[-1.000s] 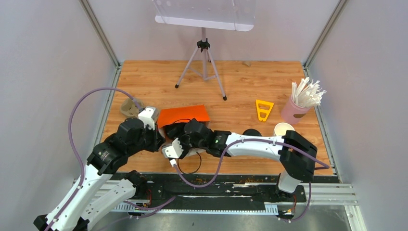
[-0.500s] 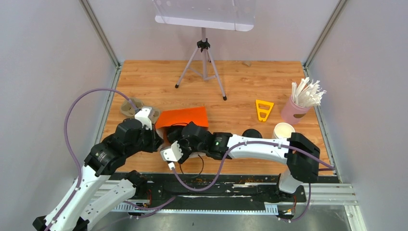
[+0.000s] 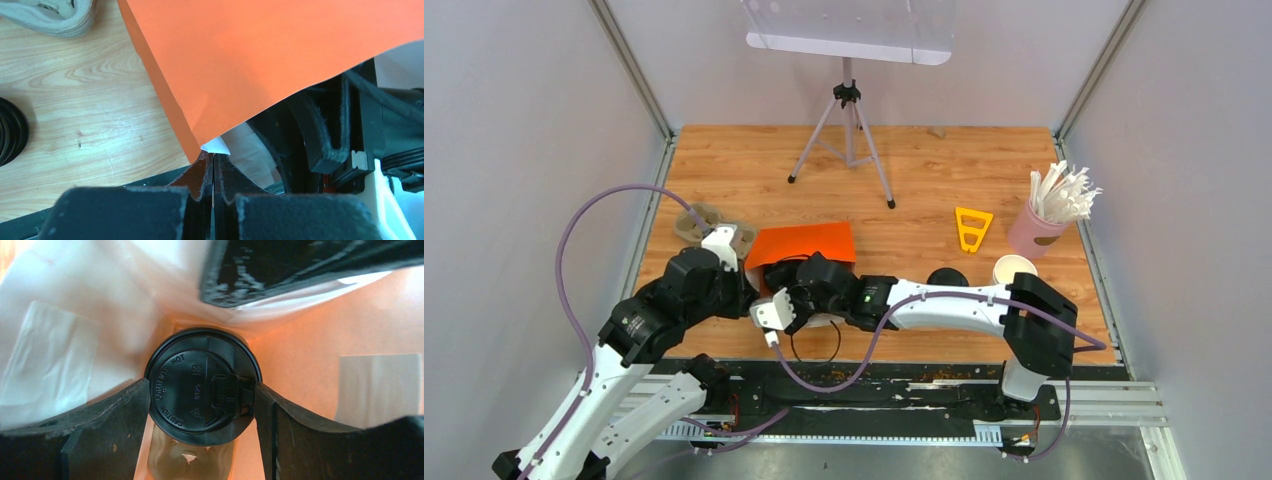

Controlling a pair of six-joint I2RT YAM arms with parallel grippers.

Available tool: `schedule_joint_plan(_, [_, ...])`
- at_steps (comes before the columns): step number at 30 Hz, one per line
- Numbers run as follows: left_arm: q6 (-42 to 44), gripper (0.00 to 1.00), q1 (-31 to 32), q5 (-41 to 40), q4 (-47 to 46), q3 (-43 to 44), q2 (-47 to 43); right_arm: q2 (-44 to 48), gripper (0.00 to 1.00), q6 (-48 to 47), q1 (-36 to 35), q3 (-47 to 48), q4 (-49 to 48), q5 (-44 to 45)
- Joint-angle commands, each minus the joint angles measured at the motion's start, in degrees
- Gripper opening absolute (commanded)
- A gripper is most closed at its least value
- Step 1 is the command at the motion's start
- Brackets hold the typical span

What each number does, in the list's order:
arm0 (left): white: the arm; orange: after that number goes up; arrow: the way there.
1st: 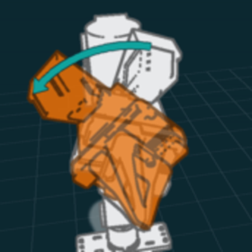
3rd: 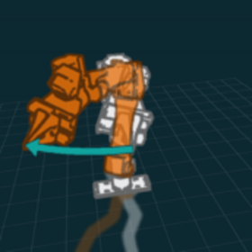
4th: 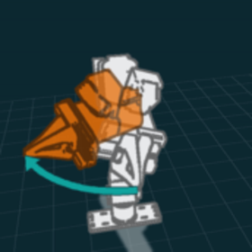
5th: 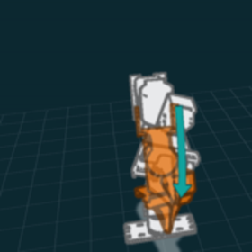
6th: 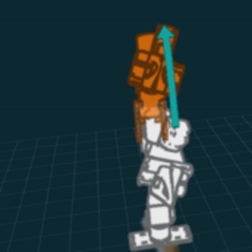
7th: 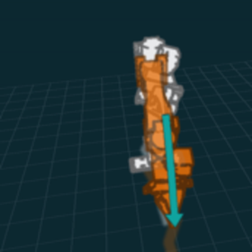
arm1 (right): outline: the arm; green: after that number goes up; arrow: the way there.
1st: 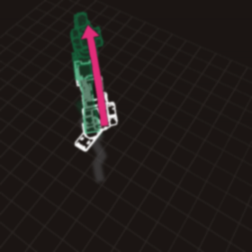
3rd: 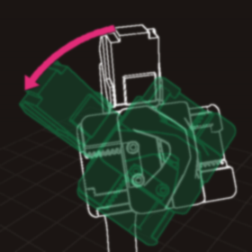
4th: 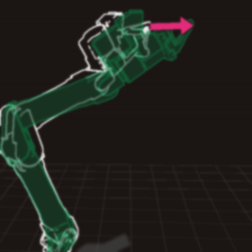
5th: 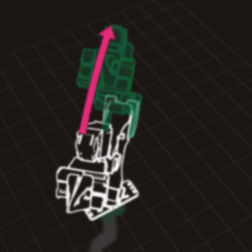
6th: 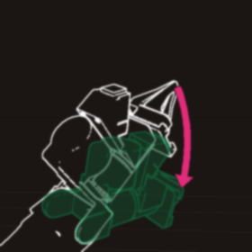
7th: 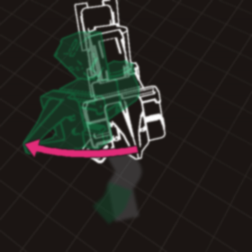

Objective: Pack the takeout coffee

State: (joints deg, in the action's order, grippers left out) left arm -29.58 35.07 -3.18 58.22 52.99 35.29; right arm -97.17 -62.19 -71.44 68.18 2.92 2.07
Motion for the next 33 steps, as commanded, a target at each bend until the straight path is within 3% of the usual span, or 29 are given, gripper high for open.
schedule_joint_plan(1, [-1.1,0.00,0.2,2.0,-2.4,1.8,1.0,-1.6,0.70,-0.5,0.4,-0.4,-9.8,2.4])
schedule_joint_plan(12, [-1.6,0.00,0.2,1.5,-2.7,2.0,1.6,-0.4,0.70,-1.6,1.4,-2.7,-8.3,-1.1])
schedule_joint_plan(23, [-2.4,0.00,0.2,-4.0,-0.5,4.2,1.0,-0.3,0.70,-2.9,2.3,-2.3,-5.0,-4.8])
schedule_joint_plan(33, [-3.4,0.00,0.2,-3.3,-0.4,2.6,-0.7,-2.9,0.70,-4.4,2.6,-1.2,-5.1,-3.1])
